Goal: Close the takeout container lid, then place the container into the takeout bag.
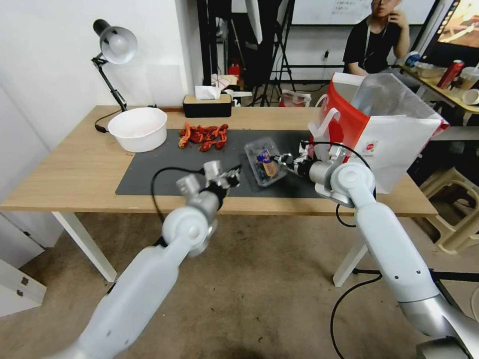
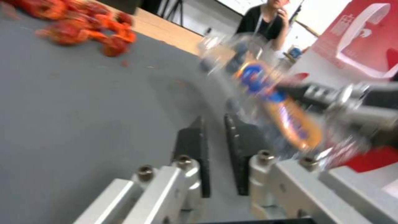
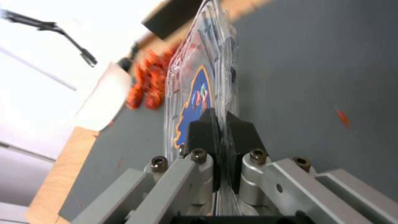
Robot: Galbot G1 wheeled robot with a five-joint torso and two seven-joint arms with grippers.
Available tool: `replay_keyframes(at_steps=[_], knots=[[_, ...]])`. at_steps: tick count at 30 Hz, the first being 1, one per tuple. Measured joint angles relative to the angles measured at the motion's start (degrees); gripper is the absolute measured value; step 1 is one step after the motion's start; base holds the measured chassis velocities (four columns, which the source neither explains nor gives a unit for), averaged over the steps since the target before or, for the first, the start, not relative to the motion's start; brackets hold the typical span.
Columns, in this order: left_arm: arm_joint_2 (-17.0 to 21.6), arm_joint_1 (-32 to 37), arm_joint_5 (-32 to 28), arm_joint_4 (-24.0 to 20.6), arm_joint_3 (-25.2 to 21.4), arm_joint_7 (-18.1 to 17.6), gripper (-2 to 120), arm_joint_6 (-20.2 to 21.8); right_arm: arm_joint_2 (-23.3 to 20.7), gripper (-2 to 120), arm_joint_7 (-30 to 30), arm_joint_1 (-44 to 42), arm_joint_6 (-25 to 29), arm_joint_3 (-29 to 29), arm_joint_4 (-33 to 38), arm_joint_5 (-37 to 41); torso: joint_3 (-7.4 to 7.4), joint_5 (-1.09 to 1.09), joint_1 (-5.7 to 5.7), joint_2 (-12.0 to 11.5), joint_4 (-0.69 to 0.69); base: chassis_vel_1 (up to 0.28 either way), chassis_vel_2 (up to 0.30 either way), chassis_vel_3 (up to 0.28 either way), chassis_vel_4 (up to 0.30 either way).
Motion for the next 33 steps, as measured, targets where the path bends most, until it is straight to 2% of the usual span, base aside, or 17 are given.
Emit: replay_keyframes(at_steps=[2, 3, 6, 7, 9, 11, 13, 15, 19, 21, 22, 28, 33], knots=[[0.2, 3.2, 3.1, -1.8, -1.6, 0.5, 25, -0.2, -0.5, 0, -4.4, -0.4, 3.1, -0.8, 1.0, -6.7, 0.00, 0.00, 0.00, 0.0, -0.01, 0.000, 0.000, 0.000, 0.000], [0.2, 3.2, 3.1, -1.8, -1.6, 0.5, 25, -0.2, -0.5, 0, -4.4, -0.4, 3.1, -0.8, 1.0, -6.7, 0.00, 0.00, 0.00, 0.0, -0.01, 0.000, 0.000, 0.000, 0.000], [0.6, 10.3, 9.2, -4.8, -4.2, 1.5, 40, -0.8, -1.5, 0, -9.3, -0.9, 10.4, -1.7, 3.6, -15.4, 0.00, 0.00, 0.00, 0.0, -0.02, 0.000, 0.000, 0.000, 0.000], [0.6, 10.3, 9.2, -4.8, -4.2, 1.5, 40, -0.8, -1.5, 0, -9.3, -0.9, 10.4, -1.7, 3.6, -15.4, 0.00, 0.00, 0.00, 0.0, -0.02, 0.000, 0.000, 0.000, 0.000], [0.8, 13.7, 12.5, -5.7, -5.4, 1.9, 50, -2.0, -2.1, 0, -9.8, -0.9, 15.0, -1.8, 5.0, -18.4, -0.01, 0.01, -0.02, 0.0, 0.01, 0.000, 0.000, 0.000, 0.000], [0.9, 14.6, 13.8, -5.8, -5.6, 2.2, 52, -2.7, -2.5, 0, -9.8, -0.9, 16.9, -1.7, 5.8, -19.2, -0.01, 0.02, -0.02, 0.0, 0.02, 0.000, 0.000, 0.000, 0.000], [1.1, 15.9, 16.2, -5.8, -6.0, 2.6, 65, -4.3, -4.2, 0, -8.4, -1.0, 20.8, -0.1, 8.3, -20.0, -0.01, 0.00, -0.02, 0.0, -0.02, 0.000, 0.000, 0.000, 0.000], [1.1, 16.3, 16.6, -5.9, -6.1, 2.6, 69, -4.5, -4.8, 0, -7.4, -1.0, 21.7, 0.4, 9.1, -20.1, -0.01, -0.01, -0.02, 0.0, -0.05, 0.000, 0.000, 0.000, 0.000], [1.1, 17.5, 18.9, -6.6, -6.5, 2.6, 87, -4.8, -7.9, 0, -2.6, 0.1, 25.2, 3.4, 11.5, -21.2, -0.01, 0.02, -0.01, 0.0, -0.03, 0.000, 0.000, 0.000, 0.000], [1.1, 17.5, 18.9, -6.6, -6.5, 2.6, 87, -4.8, -7.9, 0, -2.6, 0.1, 25.2, 3.4, 11.5, -21.2, -0.01, 0.02, -0.01, 0.0, -0.03, 0.000, 0.000, 0.000, 0.000], [1.0, 18.3, 19.8, -6.8, -7.1, 2.6, 97, -5.3, -9.8, 0, -0.2, 1.5, 27.0, 4.8, 12.0, -21.6, 0.00, 0.03, -0.02, 0.0, -0.02, 0.000, 0.000, 0.000, 0.000], [0.4, 20.3, 21.2, -7.5, -7.4, 2.7, 100, -6.7, -14.4, 0, 4.2, 4.7, 28.8, 6.9, 10.9, -21.4, 0.00, 0.02, -0.01, 0.0, -0.01, 0.000, 0.000, 0.000, 0.000], [-0.3, 20.7, 21.4, -8.1, -7.3, 2.7, 100, -6.8, -18.1, 0, 8.1, 5.6, 28.9, 8.1, 9.2, -25.5, 0.00, 0.02, 0.00, 0.0, -0.03, 0.000, 0.000, 0.000, 0.000]])
